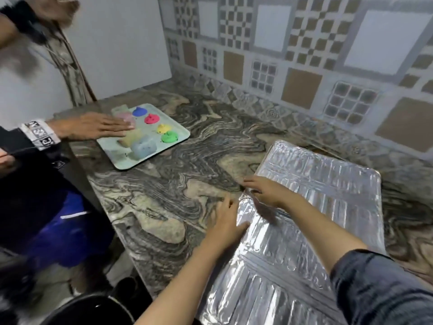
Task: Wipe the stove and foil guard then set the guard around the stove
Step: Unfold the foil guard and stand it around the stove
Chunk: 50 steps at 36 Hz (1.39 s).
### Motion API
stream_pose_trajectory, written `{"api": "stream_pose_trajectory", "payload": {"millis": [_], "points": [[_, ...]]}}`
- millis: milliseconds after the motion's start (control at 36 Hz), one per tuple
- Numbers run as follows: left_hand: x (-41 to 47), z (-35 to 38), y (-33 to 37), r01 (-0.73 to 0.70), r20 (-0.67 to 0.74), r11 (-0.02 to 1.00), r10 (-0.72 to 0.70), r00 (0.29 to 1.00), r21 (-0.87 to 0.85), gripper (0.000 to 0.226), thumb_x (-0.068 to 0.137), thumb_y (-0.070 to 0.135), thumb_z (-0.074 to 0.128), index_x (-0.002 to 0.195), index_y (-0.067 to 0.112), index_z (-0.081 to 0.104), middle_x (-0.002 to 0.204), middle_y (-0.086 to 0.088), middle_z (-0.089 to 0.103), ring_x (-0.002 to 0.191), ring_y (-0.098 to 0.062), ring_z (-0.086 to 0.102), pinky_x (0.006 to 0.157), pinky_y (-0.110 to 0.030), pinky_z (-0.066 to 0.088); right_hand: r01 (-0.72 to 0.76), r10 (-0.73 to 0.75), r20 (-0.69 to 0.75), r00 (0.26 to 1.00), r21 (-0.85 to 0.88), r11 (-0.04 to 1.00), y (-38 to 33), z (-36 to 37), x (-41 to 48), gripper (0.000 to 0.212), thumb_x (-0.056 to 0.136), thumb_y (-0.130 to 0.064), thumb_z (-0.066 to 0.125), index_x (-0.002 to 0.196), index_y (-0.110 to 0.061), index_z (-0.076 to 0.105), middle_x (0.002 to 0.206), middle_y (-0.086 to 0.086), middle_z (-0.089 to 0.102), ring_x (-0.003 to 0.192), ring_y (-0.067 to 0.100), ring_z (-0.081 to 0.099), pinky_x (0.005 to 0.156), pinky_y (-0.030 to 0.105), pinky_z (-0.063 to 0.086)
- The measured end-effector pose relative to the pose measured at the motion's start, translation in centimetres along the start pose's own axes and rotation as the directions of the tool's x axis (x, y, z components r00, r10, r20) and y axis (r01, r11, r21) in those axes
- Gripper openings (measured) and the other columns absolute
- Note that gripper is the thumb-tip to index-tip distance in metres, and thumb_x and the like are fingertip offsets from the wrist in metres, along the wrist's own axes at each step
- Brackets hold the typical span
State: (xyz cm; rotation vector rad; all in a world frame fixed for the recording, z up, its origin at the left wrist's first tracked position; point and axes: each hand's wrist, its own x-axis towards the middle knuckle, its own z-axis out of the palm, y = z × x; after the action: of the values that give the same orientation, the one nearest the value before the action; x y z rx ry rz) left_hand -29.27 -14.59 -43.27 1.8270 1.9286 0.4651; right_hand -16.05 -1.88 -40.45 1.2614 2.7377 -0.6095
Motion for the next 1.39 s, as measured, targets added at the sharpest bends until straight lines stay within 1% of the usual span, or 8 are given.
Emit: {"api": "stream_pose_trajectory", "payload": {"millis": [194, 333, 528, 639, 722, 889, 1083, 1389], "points": [[0.3, -1.2, 0.9, 0.015, 0.0, 1.0, -0.016, 1.0, 0.018, 0.065, 0.083, 0.04, 0.063, 0.138, 0.017, 0.037, 0.137, -0.002, 0.037, 0.126, -0.024, 0.032, 0.104, -0.039, 0.031, 0.098, -0.101, -0.056, 0.993, -0.057, 0.994, 1.0, -0.5, 1.0, 0.026, 0.089, -0.02, 0.058, 0.114, -0.021, 0.06, 0.117, -0.004, 0.049, 0.111, 0.017, 0.045, 0.089, 0.026, 0.038], [0.7, -0.8, 1.4, 0.019, -0.033, 0.991, -0.023, 0.999, -0.134, 0.053, 0.081, 0.027, 0.068, 0.128, 0.013, 0.048, 0.126, -0.002, 0.048, 0.119, -0.018, 0.044, 0.101, -0.031, 0.036, 0.114, -0.115, -0.023, 0.993, -0.012, 0.993, 1.6, -1.4, 1.1, 0.013, 0.086, -0.019, 0.063, 0.097, -0.011, 0.063, 0.103, -0.005, 0.043, 0.096, 0.015, 0.046, 0.089, 0.029, 0.042], [1.8, -0.5, 1.9, 0.021, -0.069, 0.979, -0.036, 0.997, -0.205, 0.042, 0.08, 0.017, 0.068, 0.119, 0.01, 0.055, 0.12, -0.005, 0.052, 0.113, -0.019, 0.047, 0.095, -0.025, 0.036, 0.09, -0.09, -0.025, 0.996, -0.001, 0.996, 2.7, -2.1, 0.4, 0.015, 0.085, -0.02, 0.064, 0.099, -0.012, 0.065, 0.132, 0.004, 0.049, 0.116, 0.023, 0.052, 0.097, 0.044, 0.044], [3.1, -0.9, 2.8, 0.066, -0.079, 0.976, -0.084, 0.993, -0.208, 0.034, 0.08, 0.017, 0.069, 0.111, 0.009, 0.055, 0.104, -0.001, 0.046, 0.097, -0.016, 0.045, 0.086, -0.025, 0.038, 0.066, -0.069, -0.077, 0.995, -0.041, 0.997, 2.9, -3.1, -0.1, 0.02, 0.086, -0.025, 0.063, 0.105, -0.018, 0.065, 0.139, -0.002, 0.046, 0.114, 0.021, 0.056, 0.093, 0.036, 0.046], [4.0, -1.6, 3.6, 0.076, -0.096, 0.976, -0.097, 0.991, -0.205, 0.025, 0.08, 0.015, 0.067, 0.102, 0.009, 0.056, 0.098, 0.0, 0.041, 0.092, -0.014, 0.04, 0.081, -0.023, 0.033, 0.061, -0.072, -0.113, 0.991, -0.103, 0.993, 3.0, -4.1, -0.5, 0.017, 0.085, -0.029, 0.064, 0.098, -0.019, 0.066, 0.124, -0.001, 0.055, 0.108, 0.021, 0.056, 0.089, 0.034, 0.045], [5.4, -4.4, 5.4, 0.005, -0.149, 0.98, -0.035, 0.988, -0.198, 0.013, 0.078, 0.009, 0.065, 0.089, 0.011, 0.06, 0.096, -0.009, 0.058, 0.093, -0.025, 0.055, 0.086, -0.036, 0.046, 0.032, -0.075, -0.222, 0.972, -0.194, 0.981, 2.4, -7.4, -1.9, 0.017, 0.085, -0.035, 0.06, 0.099, -0.026, 0.063, 0.112, -0.008, 0.057, 0.103, 0.009, 0.05, 0.104, 0.039, 0.032], [6.4, -9.0, 8.4, -0.114, -0.213, 0.987, 0.088, 0.973, -0.114, 0.009, 0.081, 0.008, 0.059, 0.089, 0.006, 0.062, 0.101, -0.016, 0.059, 0.097, -0.03, 0.056, 0.088, -0.037, 0.044, -0.035, -0.076, -0.35, 0.934, -0.301, 0.953, 0.9, -12.7, -4.5, 0.02, 0.088, -0.038, 0.055, 0.104, -0.027, 0.064, 0.112, -0.006, 0.057, 0.11, 0.014, 0.052, 0.095, 0.037, 0.03], [5.3, -17.3, 13.6, -0.346, -0.334, 0.934, 0.354, 0.873, 0.087, 0.015, 0.086, 0.011, 0.058, 0.097, 0.005, 0.065, 0.106, -0.017, 0.059, 0.104, -0.032, 0.054, 0.093, -0.041, 0.043, -0.212, 0.053, -0.587, 0.807, -0.204, 0.956, -3.5, -19.4, -10.3, 0.02, 0.09, -0.032, 0.056, 0.106, -0.025, 0.064, 0.113, -0.002, 0.058, 0.108, 0.021, 0.055, 0.092, 0.039, 0.033]]}}
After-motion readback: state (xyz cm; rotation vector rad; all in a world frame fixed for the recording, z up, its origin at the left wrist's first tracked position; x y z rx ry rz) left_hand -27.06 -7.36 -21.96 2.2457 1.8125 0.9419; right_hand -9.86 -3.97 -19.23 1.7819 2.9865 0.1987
